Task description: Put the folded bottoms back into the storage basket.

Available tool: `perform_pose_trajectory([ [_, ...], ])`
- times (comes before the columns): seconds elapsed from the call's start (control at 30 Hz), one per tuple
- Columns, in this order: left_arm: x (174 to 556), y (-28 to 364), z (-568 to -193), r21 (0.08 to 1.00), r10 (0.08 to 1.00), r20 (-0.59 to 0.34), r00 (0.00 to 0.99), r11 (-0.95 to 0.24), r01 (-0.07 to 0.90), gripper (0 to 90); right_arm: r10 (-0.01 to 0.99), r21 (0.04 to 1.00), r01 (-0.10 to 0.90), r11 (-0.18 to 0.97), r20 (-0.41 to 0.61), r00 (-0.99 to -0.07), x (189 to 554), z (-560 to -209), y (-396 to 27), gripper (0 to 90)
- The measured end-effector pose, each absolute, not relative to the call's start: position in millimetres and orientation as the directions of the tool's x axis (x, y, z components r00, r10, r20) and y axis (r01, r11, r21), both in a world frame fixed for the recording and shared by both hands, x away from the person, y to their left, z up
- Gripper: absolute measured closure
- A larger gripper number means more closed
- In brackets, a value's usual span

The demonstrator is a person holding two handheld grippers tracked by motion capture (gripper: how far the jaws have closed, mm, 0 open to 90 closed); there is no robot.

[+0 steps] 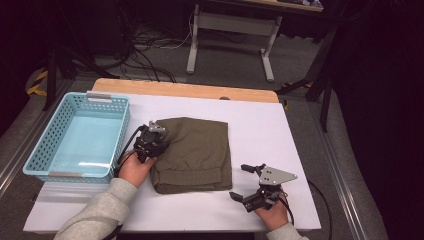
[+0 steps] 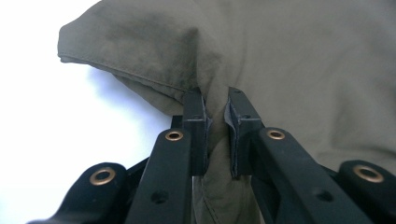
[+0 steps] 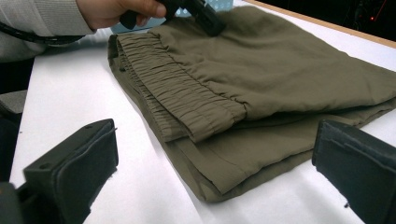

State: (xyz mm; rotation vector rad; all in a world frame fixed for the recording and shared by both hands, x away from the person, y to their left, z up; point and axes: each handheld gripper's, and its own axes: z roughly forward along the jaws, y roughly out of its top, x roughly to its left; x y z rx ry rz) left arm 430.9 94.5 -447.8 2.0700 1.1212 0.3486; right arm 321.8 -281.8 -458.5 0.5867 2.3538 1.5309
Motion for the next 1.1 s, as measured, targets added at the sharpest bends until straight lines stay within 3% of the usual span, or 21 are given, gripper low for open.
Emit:
perform_pose_trajectory([
  [0.53, 416, 98, -408, 0.836, 0.747, -0.192, 0.637, -0.215, 0.504, 81.2, 0.474, 0.916, 0.183, 0.358, -0.009, -0.880, 321, -458, -282, 0.9],
  [1.1, 405, 104, -372, 0.884, 0.695, -0.241, 0.678, -0.132, 0.449, 81.6, 0.476, 0.917, 0.183, 0.355, -0.008, -0.880, 322, -458, -282, 0.9],
])
